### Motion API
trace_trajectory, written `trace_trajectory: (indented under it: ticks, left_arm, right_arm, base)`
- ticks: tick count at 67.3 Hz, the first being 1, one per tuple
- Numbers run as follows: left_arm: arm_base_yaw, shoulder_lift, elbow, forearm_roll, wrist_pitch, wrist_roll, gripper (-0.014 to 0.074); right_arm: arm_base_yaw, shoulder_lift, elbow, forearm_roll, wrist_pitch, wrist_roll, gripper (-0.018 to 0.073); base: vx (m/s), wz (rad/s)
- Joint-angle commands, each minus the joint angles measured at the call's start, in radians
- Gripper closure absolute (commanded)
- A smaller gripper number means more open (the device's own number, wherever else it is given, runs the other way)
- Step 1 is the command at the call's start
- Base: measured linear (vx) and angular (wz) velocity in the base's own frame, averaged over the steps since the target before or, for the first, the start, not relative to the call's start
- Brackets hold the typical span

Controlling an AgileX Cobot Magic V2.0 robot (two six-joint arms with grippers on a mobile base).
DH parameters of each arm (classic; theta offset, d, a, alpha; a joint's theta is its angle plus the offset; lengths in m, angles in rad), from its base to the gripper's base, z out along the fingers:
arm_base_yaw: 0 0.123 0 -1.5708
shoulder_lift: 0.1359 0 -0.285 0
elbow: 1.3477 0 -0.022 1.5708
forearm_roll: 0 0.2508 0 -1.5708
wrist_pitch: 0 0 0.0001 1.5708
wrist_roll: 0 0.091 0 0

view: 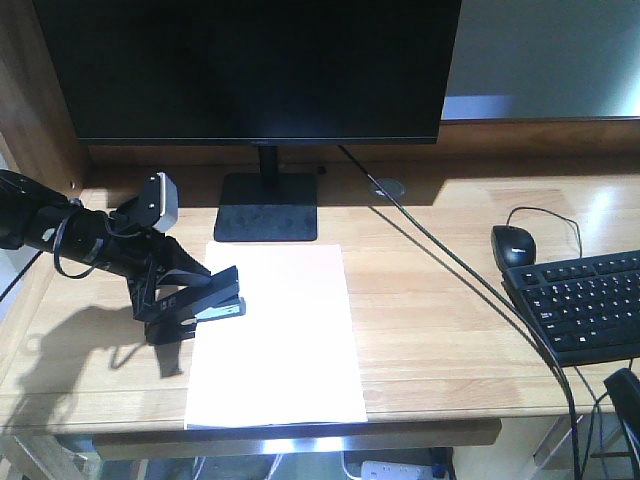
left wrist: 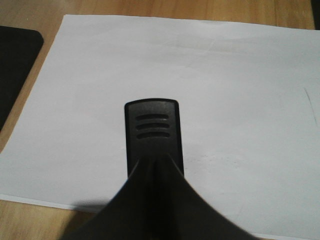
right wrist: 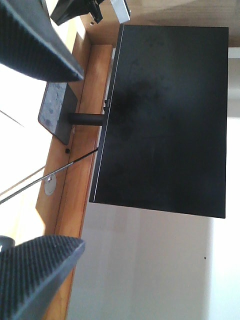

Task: Grab stapler and paper to desk for stapling

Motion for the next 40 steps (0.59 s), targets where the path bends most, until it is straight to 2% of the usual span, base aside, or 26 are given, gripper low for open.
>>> trace_trajectory:
  ticks: [1, 22, 40]
  left_arm:
    - [-0.008, -0.042, -0.022, -0.066, 0.013, 0.006, 0.0603]
    - [-0.048, 0.001, -0.022, -0.065, -0.017, 0.001, 0.0603]
    - [-0.08, 0.028, -0.022, -0.017, -0.085, -0.066, 0.0603]
  right_arm:
    - [-0.005, 0.01, -0.029, -0.003, -0.036, -0.001, -0.0024]
    - [-0.005, 0.01, -0.029, -0.004, -0.036, -0.001, -0.0024]
    - [-0.005, 0.01, -0.029, -0.004, -0.036, -0.001, -0.0024]
  base:
    - [0.0, 0.0]
    - [0.0, 0.0]
    - [0.0, 0.0]
